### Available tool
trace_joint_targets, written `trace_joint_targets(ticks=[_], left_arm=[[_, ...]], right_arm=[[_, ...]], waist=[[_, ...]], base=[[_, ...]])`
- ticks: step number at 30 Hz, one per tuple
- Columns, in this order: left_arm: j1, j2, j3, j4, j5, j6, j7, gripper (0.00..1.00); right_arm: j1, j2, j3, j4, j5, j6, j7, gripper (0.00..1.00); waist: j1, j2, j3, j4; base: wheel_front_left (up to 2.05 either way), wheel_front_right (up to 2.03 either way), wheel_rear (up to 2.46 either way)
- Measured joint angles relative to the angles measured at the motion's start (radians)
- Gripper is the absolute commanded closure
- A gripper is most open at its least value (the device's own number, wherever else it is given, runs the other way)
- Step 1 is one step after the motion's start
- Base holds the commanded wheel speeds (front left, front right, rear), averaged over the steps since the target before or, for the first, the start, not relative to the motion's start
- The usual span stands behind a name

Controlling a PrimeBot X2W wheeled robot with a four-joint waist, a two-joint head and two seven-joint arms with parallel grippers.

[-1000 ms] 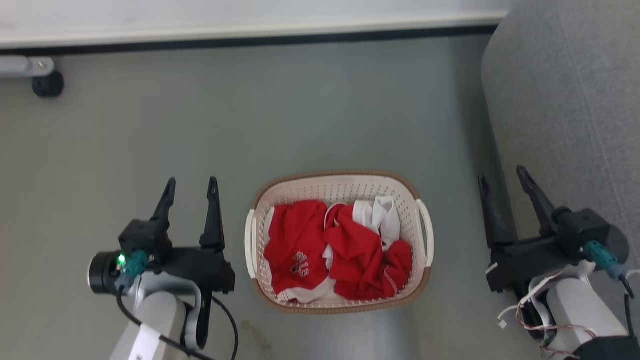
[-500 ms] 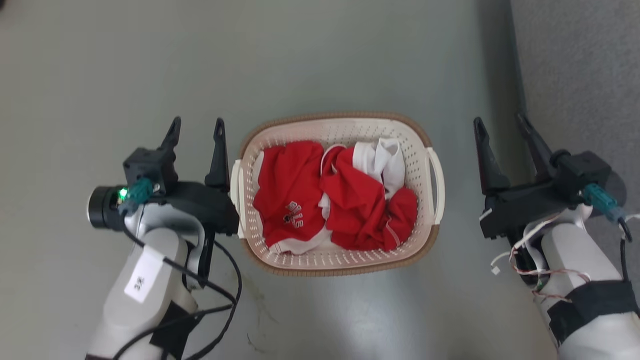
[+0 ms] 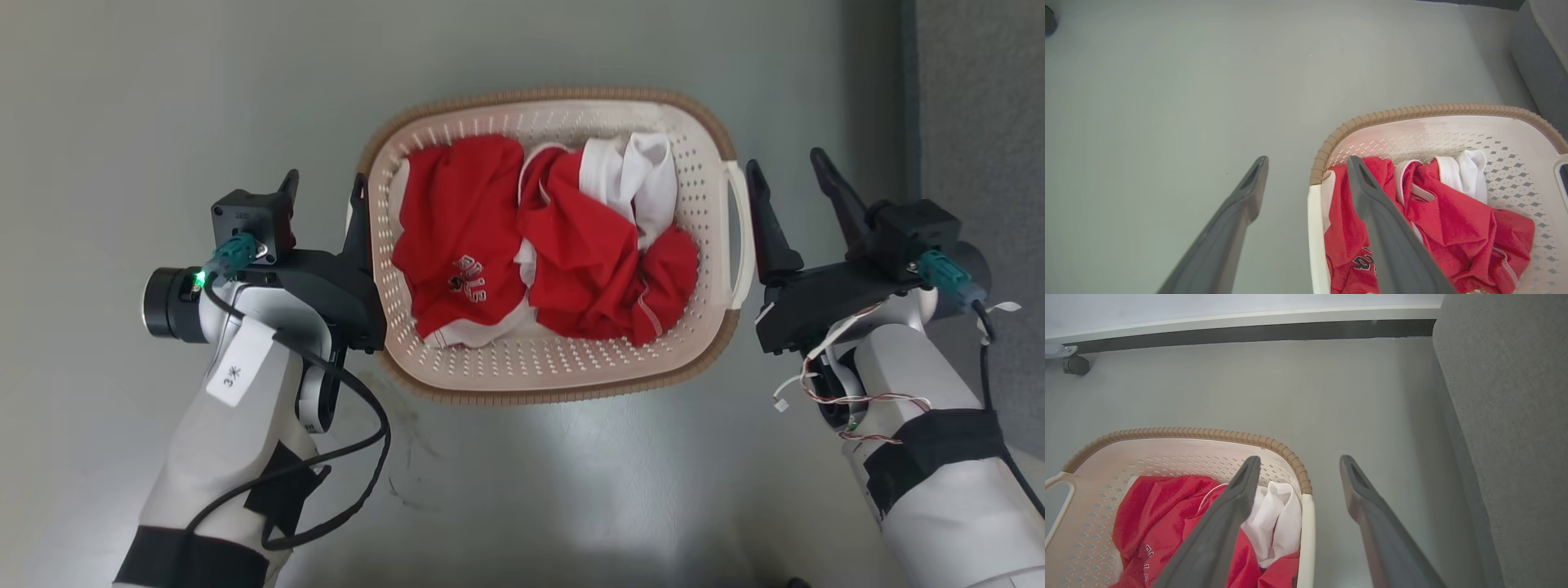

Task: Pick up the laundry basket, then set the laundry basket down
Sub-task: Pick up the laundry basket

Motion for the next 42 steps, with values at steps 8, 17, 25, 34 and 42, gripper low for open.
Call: trace_joint_targets(ticks=[8, 17, 25, 34, 42], left_arm=[[-0.036, -0.001, -0.014, 0.095, 0.0, -0.021, 0.018, 0.0], [-0.092, -0.002, -0.026, 0.179, 0.0, -0.048, 0.046, 0.0], [-0.135, -0.009, -0.029, 0.24, 0.0, -0.065, 0.061, 0.28], [-0.165, -0.027, -0.028, 0.283, -0.01, -0.075, 0.057, 1.0], [-0.19, -0.028, -0.027, 0.323, -0.018, -0.092, 0.052, 1.0]], right_arm=[[-0.036, 0.016, 0.003, 0.087, 0.001, 0.008, 0.0, 0.0], [-0.074, 0.033, 0.018, 0.185, 0.01, 0.023, 0.0, 0.0], [-0.123, 0.042, 0.038, 0.254, 0.019, 0.039, 0.01, 0.71], [-0.159, 0.052, 0.052, 0.3, 0.035, 0.051, 0.013, 1.0], [-0.19, 0.056, 0.062, 0.341, 0.044, 0.055, 0.012, 1.0]], waist=[[0.0, 0.0, 0.062, -0.008], [-0.0001, 0.0, 0.108, -0.011], [-0.0001, 0.0, 0.135, -0.004], [-0.0002, -0.0003, 0.14, -0.003], [-0.0002, -0.0003, 0.139, -0.004]], base=[[0.0, 0.0, 0.0], [0.0, 0.0, 0.0], [0.0, 0.0, 0.0], [0.0, 0.0, 0.0], [0.0, 0.0, 0.0]])
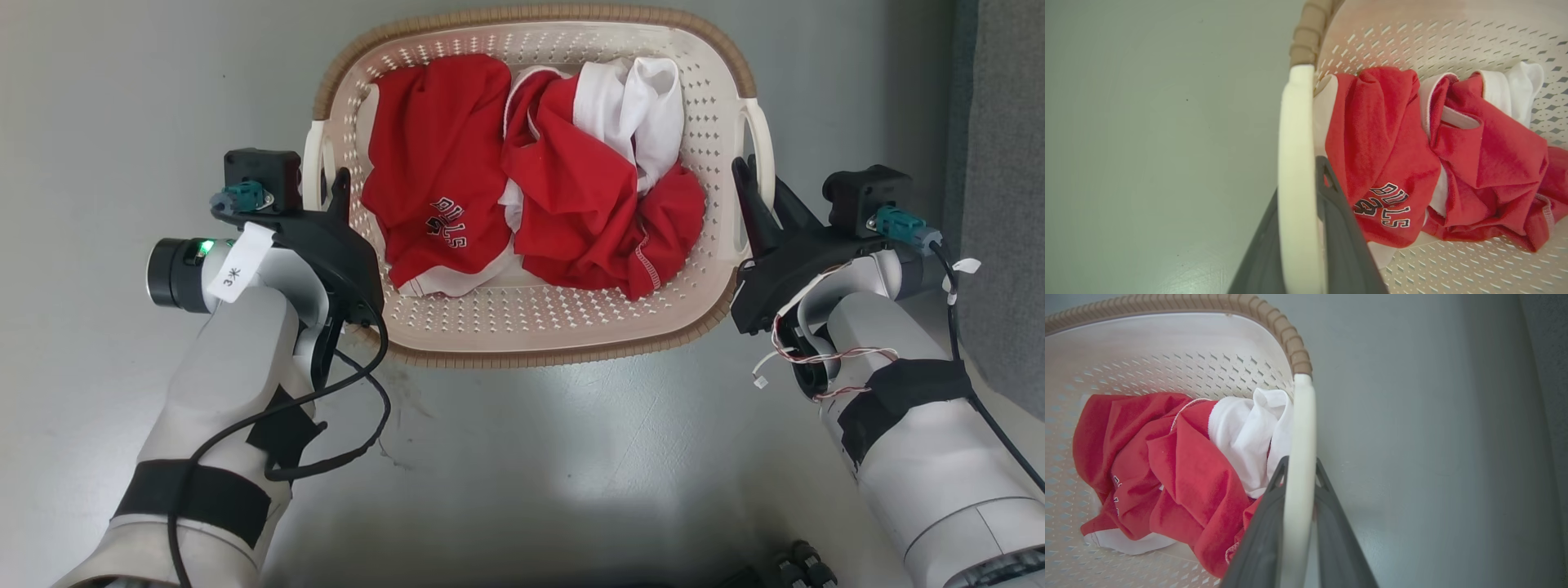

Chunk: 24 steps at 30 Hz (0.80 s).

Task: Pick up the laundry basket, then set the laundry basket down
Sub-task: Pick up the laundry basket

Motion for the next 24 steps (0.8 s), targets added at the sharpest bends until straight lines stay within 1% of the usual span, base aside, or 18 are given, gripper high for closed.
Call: trace_joint_targets(ticks=[1, 7, 10, 15, 24], left_arm=[[-0.005, -0.002, 0.0, 0.011, 0.0, -0.001, -0.001, 1.0], [-0.009, -0.009, 0.005, 0.057, -0.016, -0.018, 0.009, 1.0], [-0.012, -0.014, 0.007, 0.077, -0.041, -0.026, 0.021, 1.0], [-0.023, -0.019, 0.018, 0.109, -0.066, -0.043, 0.051, 1.0], [-0.022, -0.031, 0.032, 0.167, -0.111, -0.053, 0.107, 1.0]], right_arm=[[-0.007, 0.0, 0.002, 0.011, 0.0, 0.005, 0.0, 1.0], [-0.012, 0.003, 0.015, 0.054, 0.001, 0.006, 0.002, 1.0], [-0.024, 0.003, 0.024, 0.078, 0.001, 0.007, 0.008, 1.0], [-0.036, 0.004, 0.043, 0.116, 0.007, 0.01, 0.037, 1.0], [-0.043, 0.005, 0.086, 0.169, 0.03, 0.014, 0.097, 1.0]], waist=[[0.0001, 0.0001, -0.002, 0.0], [0.0001, 0.0001, -0.025, 0.002], [0.0001, 0.0002, -0.043, 0.004], [0.0001, 0.0002, -0.08, 0.006], [0.0001, 0.0001, -0.167, 0.009]], base=[[0.0, 0.0, 0.0], [0.0, 0.0, 0.0], [0.0, 0.0, 0.0], [0.0, 0.0, 0.0], [0.0, 0.0, 0.0]])
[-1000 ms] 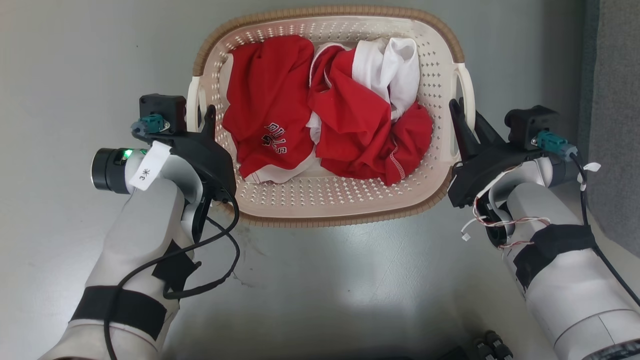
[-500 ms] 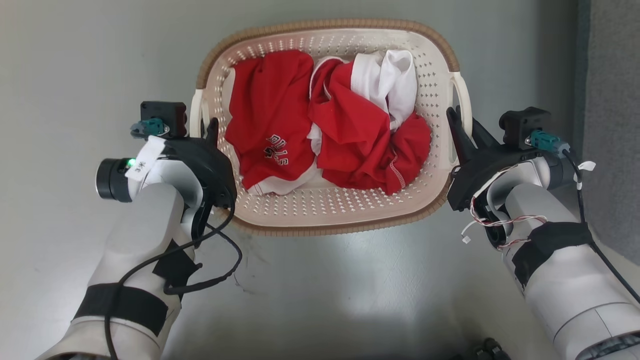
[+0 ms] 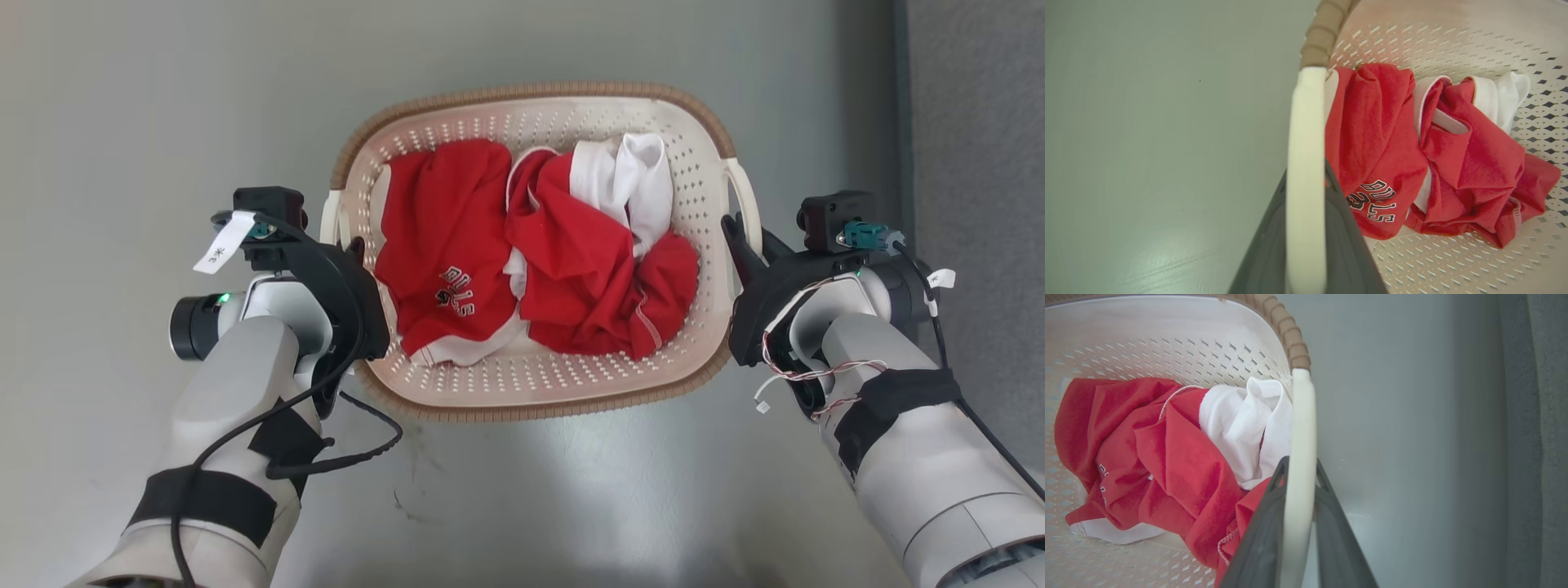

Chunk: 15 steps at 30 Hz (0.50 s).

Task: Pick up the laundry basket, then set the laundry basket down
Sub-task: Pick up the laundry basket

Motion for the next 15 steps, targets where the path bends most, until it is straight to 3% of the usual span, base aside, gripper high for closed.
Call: trace_joint_targets(ticks=[15], left_arm=[[0.094, 0.003, -0.067, 0.004, -0.133, -0.016, 0.116, 1.0]], right_arm=[[0.062, 0.013, 0.061, 0.053, 0.091, 0.0, 0.141, 1.0]], waist=[[-0.0001, 0.0, -0.181, -0.003]], base=[[0.0, 0.0, 0.0]])
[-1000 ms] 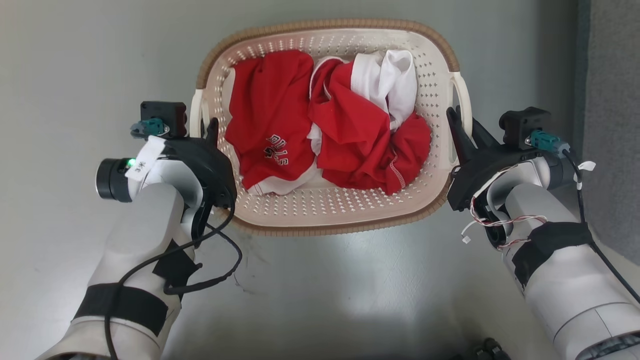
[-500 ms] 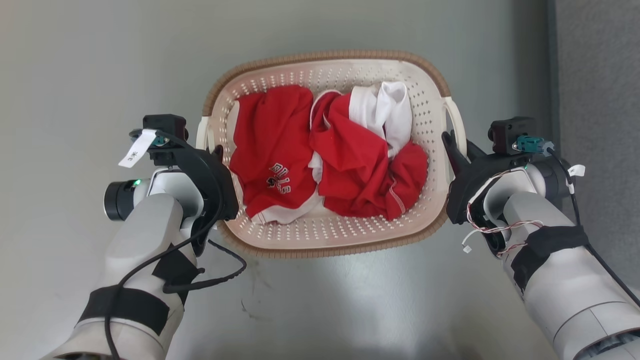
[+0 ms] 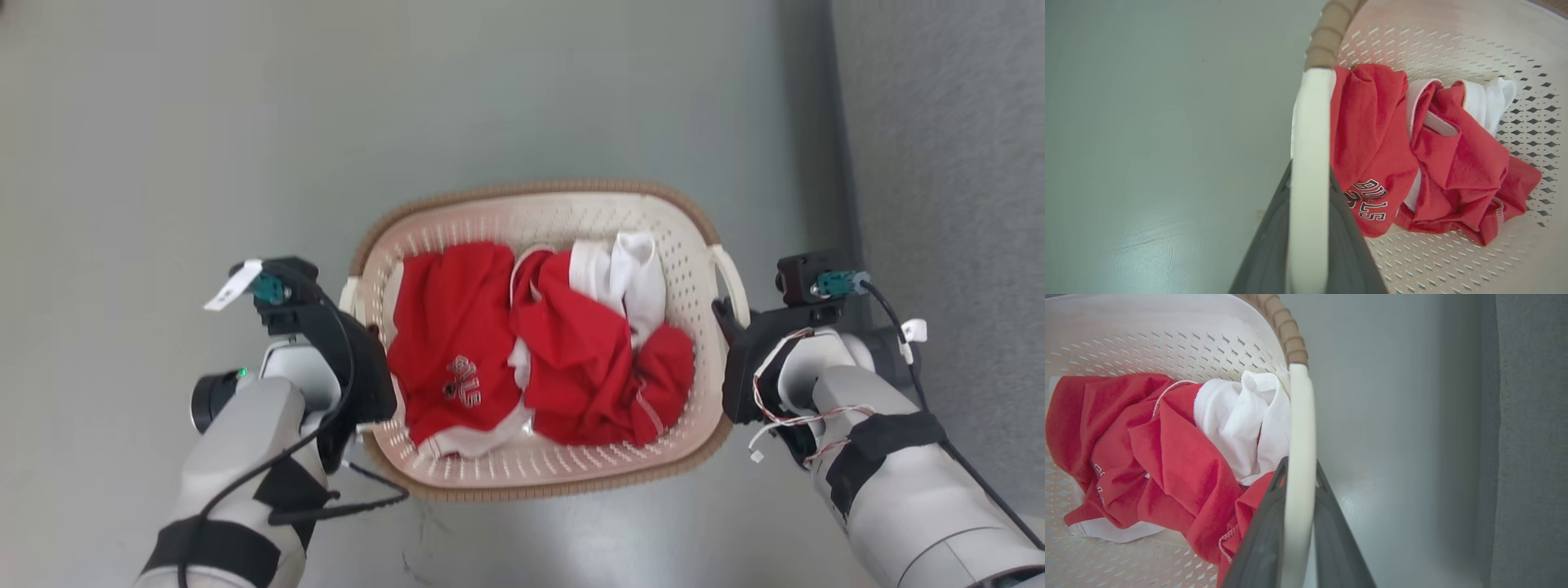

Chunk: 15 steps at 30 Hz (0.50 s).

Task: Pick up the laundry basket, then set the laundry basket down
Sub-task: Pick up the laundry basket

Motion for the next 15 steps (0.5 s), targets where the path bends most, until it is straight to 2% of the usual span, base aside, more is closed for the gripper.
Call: trace_joint_targets(ticks=[15], left_arm=[[0.063, 0.002, -0.052, 0.009, -0.085, -0.001, 0.14, 1.0]], right_arm=[[0.054, 0.004, 0.022, 0.01, 0.108, 0.0, 0.162, 1.0]], waist=[[-0.0001, 0.0, -0.191, -0.008]], base=[[0.0, 0.0, 0.0]])
